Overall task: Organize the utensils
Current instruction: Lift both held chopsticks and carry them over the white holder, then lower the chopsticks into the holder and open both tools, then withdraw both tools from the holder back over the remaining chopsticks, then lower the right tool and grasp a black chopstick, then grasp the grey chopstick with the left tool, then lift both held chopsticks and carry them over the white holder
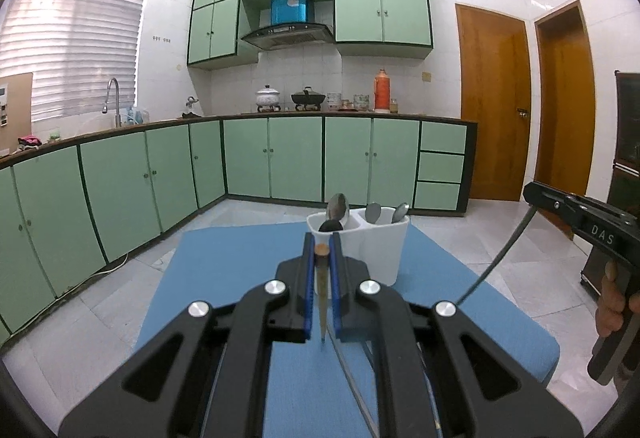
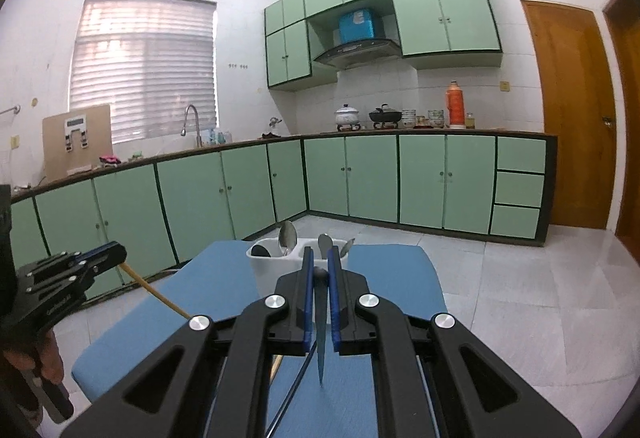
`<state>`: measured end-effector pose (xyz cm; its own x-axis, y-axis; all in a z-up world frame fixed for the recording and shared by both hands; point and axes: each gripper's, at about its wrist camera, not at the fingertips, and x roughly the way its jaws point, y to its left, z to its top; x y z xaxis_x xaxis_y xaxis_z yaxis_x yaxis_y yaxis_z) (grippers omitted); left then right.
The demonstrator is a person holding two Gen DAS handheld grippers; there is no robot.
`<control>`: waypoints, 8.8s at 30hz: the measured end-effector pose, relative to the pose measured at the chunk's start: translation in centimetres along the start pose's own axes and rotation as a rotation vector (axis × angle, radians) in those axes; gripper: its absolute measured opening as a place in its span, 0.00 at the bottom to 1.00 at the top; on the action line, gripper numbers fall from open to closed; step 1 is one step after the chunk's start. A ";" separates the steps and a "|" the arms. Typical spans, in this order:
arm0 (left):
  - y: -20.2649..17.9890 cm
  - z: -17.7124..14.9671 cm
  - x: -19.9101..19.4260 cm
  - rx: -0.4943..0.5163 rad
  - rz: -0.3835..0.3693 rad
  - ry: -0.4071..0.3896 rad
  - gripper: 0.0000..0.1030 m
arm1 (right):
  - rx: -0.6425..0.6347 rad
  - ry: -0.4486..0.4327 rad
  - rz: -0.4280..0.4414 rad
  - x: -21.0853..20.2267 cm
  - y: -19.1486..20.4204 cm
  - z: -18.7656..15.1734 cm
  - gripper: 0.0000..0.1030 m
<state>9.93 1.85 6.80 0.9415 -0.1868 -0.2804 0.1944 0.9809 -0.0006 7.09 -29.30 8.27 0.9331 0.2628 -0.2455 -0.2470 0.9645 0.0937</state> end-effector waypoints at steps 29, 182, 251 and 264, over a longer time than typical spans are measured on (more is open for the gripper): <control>0.5 15.7 3.8 0.024 -0.116 -0.021 0.06 | -0.034 0.004 0.090 6.2 -0.1 15.9 0.07; 0.9 -18.9 -1.5 -0.092 0.132 0.071 0.89 | -0.068 0.067 -0.171 0.8 8.8 -22.5 0.08; -2.9 -9.4 -4.8 -0.080 0.047 -0.081 0.05 | -0.023 -0.143 -0.160 -4.8 4.7 -11.7 0.06; -1.7 -3.5 -3.7 -0.069 0.042 -0.098 0.05 | 0.035 -0.082 -0.035 -1.9 3.4 -4.0 0.06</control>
<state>5.13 1.09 4.51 0.9715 -0.1468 -0.1862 0.1383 0.9887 -0.0579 3.38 -26.42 5.17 0.9595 0.2249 -0.1697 -0.2063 0.9710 0.1206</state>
